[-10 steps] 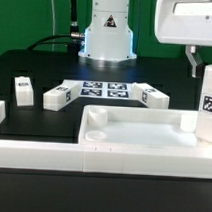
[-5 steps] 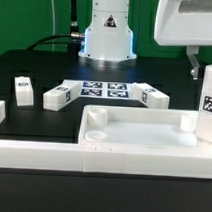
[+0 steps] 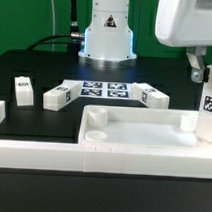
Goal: Assemble desk
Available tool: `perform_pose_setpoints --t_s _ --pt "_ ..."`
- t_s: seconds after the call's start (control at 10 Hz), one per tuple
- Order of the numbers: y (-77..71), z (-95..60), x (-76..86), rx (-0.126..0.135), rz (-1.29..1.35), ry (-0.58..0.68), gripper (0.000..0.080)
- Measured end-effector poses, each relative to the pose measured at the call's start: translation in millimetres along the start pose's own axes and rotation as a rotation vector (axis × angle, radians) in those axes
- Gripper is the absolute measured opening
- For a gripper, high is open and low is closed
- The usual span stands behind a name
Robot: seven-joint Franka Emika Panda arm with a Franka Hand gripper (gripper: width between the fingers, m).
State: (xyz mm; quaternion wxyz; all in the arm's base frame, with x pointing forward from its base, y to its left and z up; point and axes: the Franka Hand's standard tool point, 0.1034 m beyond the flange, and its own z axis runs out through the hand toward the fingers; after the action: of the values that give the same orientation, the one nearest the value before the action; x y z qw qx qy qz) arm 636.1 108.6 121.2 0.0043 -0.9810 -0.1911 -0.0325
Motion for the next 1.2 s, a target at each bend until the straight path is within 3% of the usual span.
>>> perform_pose_setpoints --t_s 0.4,0.5,0.6,0.7,0.8,1.2 --pt "2.1 1.8 -0.4 -0.001 -0.291 0.001 0.0649" --pt "2.0 1.9 -0.4 -0.001 -0.290 0.001 0.0553" --pt "2.0 2.1 -0.5 -0.001 -0.290 0.001 0.0405" --pt "2.0 2.3 -0.6 -0.001 -0.290 0.001 0.0405" --pt "1.9 2.3 -0.6 -0.001 -0.290 0.001 0.0288" --pt "2.2 2.4 -0.8 0.002 -0.228 0.002 0.0288"
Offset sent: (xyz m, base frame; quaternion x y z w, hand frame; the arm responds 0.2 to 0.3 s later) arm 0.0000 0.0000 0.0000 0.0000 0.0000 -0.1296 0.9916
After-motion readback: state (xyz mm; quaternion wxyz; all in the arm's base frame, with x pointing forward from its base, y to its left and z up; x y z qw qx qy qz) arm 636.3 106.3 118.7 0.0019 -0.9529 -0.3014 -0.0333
